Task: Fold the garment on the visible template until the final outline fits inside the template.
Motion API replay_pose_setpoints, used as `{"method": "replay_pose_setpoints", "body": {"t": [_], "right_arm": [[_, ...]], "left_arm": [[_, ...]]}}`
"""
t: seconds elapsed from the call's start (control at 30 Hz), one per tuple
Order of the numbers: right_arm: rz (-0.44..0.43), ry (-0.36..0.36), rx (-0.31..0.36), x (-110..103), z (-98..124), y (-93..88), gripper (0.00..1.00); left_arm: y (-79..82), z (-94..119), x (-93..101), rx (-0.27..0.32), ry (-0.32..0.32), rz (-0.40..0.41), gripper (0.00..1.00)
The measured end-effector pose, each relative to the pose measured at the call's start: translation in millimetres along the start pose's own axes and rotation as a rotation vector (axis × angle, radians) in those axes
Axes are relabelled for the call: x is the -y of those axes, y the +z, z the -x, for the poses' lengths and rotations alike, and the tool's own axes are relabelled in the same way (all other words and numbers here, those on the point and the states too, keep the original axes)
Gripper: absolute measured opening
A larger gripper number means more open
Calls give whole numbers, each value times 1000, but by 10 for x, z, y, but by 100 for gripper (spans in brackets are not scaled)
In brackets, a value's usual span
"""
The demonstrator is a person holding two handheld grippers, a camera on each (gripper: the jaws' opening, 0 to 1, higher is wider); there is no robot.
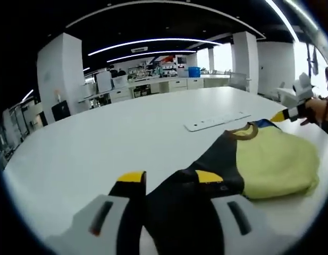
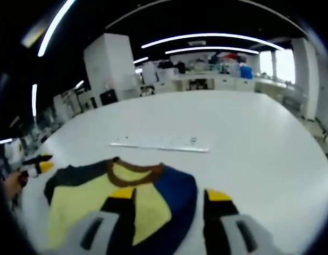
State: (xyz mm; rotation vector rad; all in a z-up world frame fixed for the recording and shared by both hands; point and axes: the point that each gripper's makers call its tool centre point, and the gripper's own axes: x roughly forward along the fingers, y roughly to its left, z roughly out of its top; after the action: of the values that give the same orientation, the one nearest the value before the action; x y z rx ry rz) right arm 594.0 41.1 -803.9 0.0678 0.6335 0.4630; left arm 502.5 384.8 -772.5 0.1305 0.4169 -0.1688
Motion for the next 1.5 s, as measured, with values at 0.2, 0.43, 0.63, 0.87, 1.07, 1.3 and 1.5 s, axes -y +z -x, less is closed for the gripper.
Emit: {"method": "replay_pose_setpoints", "body": {"t": [0.2, 0.43, 0.63, 0.87, 1.07, 1.3, 1.5], "right_arm": [[3, 30, -7, -204, 293, -134, 55], [45, 61, -15, -409, 652, -315, 56], [75, 81, -30, -520, 889, -510, 55], [86, 117, -39, -569, 1113, -700, 52], [113, 137, -48, -653, 1303, -902, 47], [198, 172, -38, -690, 1295, -1048, 33], [230, 176, -46, -722, 1301, -1182, 29]], "left_arm": [[-5, 204, 200, 3, -58, -40, 45], [-97, 409, 386, -6, -123, -52, 48], [-188, 574, 544, -9, -163, -24, 46], [-279, 704, 693, -23, -194, -29, 45], [-444, 665, 759, -58, -206, -41, 43], [-622, 622, 783, -111, -198, -49, 38], [-778, 579, 747, -148, -176, -54, 32]]}}
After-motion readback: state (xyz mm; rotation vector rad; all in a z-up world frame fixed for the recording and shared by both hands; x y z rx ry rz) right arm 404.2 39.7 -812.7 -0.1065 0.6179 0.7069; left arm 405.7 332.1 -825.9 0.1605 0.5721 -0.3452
